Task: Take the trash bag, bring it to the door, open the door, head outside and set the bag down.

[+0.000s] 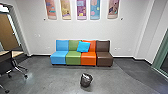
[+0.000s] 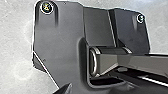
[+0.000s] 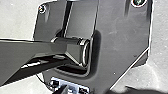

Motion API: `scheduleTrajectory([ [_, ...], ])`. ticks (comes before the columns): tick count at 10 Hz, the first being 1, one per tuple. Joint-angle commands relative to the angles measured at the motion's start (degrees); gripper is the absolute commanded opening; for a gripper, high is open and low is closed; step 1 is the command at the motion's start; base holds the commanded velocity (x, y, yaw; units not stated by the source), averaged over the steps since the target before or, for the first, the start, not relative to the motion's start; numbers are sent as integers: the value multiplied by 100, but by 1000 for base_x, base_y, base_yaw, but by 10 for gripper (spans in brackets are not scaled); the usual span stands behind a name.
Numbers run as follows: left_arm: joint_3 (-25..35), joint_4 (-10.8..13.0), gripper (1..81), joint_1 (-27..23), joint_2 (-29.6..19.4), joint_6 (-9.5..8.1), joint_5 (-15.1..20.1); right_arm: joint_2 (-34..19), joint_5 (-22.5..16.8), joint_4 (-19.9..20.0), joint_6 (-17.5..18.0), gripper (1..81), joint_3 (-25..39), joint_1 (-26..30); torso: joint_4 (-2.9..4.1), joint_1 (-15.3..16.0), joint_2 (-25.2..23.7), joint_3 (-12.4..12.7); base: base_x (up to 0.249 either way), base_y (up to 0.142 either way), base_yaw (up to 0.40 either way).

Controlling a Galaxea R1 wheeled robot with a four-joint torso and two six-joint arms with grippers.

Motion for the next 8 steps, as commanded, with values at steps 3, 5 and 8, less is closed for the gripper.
scheduleTrajectory([
  [3,9,-6,811,-221,16,4,343,-40,-318,-56,-27,811,29,202,0,-3,-2,2,145,0,0],
  [5,17,-6,811,-221,24,4,352,-40,-318,-56,-18,811,29,211,0,7,7,0,142,0,0],
  [8,17,-7,811,-221,7,4,352,-40,-318,-56,-27,811,29,228,0,5,9,0,118,0,0],
])
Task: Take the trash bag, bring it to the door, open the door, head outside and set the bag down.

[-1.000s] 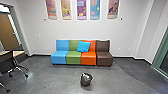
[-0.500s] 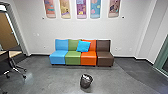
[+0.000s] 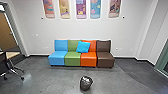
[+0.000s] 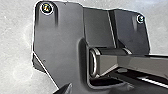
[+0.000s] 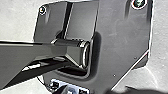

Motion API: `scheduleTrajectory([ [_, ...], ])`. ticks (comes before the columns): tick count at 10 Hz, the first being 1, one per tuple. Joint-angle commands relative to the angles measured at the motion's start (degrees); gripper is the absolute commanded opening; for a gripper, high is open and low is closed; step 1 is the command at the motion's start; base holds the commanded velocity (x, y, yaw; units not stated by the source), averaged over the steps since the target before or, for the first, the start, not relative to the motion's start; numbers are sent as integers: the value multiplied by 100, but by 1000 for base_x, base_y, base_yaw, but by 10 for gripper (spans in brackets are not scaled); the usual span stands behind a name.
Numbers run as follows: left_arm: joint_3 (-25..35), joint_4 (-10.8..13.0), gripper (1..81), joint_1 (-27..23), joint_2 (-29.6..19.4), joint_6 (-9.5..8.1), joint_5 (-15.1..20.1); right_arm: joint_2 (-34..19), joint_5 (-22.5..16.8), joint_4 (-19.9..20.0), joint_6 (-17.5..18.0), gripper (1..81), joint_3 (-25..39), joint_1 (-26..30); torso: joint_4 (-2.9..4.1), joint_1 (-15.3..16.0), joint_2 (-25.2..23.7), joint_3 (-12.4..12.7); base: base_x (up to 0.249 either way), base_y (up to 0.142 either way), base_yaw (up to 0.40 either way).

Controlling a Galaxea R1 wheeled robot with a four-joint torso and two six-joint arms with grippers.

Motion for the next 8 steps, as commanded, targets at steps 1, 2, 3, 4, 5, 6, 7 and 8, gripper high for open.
scheduleTrajectory([
  [1,17,-4,811,-210,4,5,352,-41,-325,-52,-21,811,29,187,0,0,0,0,116,0,0],
  [2,9,-4,811,-210,4,-4,352,-41,-325,-52,-29,811,29,187,0,0,0,0,115,0,0],
  [3,17,-4,811,-210,4,-4,352,-41,-325,-44,-20,811,29,204,0,0,2,0,116,0,0],
  [4,17,-4,811,-210,13,-4,352,-50,-325,-35,-20,811,29,213,0,0,2,0,116,0,0],
  [5,17,-4,811,-210,22,-4,352,-59,-325,-26,-20,811,21,213,0,2,2,0,117,0,0],
  [6,17,-4,811,-210,22,-4,352,-51,-325,-26,-20,811,12,213,0,0,2,0,118,0,0],
  [7,17,-4,811,-210,13,-4,352,-41,-325,-26,-20,811,12,213,0,0,2,0,118,0,0],
  [8,17,-4,811,-210,4,-4,352,-33,-325,-26,-21,811,12,205,0,0,2,0,118,0,0],
])
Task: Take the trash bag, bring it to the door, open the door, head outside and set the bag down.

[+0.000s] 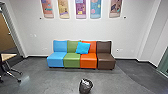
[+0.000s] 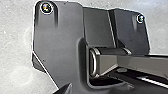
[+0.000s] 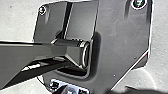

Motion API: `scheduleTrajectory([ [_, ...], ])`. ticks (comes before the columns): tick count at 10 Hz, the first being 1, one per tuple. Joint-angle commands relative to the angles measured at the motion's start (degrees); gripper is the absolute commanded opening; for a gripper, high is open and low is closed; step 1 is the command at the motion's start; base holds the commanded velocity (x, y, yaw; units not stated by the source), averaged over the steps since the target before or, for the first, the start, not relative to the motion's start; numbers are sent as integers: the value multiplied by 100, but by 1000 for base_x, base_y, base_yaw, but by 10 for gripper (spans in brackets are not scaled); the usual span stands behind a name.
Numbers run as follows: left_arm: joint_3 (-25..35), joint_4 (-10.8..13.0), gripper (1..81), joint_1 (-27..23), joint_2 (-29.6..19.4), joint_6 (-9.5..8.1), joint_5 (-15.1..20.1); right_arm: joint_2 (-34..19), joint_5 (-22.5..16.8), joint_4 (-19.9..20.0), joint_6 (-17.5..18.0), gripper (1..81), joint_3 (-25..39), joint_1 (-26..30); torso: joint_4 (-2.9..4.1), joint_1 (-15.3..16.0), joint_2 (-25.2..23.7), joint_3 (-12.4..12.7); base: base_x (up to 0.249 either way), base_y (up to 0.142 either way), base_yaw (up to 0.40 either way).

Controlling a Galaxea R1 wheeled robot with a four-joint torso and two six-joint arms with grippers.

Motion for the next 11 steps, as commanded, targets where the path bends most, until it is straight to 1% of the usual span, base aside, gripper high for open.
scheduleTrajectory([
  [1,9,-4,811,-202,3,-1,352,-33,-321,-35,-27,811,23,193,0,0,0,0,120,0,0],
  [11,17,-4,811,-202,30,-10,352,-24,-321,-26,-27,811,23,159,0,-7,-2,0,139,0,0],
])
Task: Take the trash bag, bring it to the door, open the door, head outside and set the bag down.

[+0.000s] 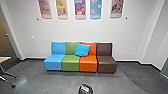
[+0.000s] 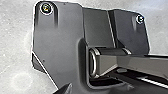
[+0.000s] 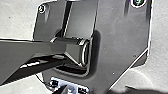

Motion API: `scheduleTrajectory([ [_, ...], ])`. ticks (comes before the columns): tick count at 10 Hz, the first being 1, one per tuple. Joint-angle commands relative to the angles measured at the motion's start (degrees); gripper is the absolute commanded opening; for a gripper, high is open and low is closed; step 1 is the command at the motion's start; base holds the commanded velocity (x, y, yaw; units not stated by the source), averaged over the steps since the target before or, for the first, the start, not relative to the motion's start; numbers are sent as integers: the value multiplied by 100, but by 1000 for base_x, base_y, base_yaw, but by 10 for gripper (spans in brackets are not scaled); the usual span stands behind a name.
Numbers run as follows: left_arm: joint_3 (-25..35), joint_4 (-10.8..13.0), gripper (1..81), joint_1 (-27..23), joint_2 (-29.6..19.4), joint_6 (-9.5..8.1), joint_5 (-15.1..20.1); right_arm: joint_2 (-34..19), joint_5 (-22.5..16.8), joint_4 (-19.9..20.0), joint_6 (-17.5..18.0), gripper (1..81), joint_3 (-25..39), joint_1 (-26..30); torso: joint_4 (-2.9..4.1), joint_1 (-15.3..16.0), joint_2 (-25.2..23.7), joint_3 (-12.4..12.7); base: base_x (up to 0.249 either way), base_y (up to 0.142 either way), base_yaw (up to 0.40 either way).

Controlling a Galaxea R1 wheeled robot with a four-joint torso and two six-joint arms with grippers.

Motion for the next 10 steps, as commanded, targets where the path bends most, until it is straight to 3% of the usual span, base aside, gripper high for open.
scheduleTrajectory([
  [1,17,-4,811,-210,16,-8,352,-26,-316,-32,-25,811,34,197,0,5,0,0,151,0,0],
  [10,17,14,811,-202,60,1,352,97,-325,-32,-17,811,25,214,0,5,0,0,149,0,0],
])
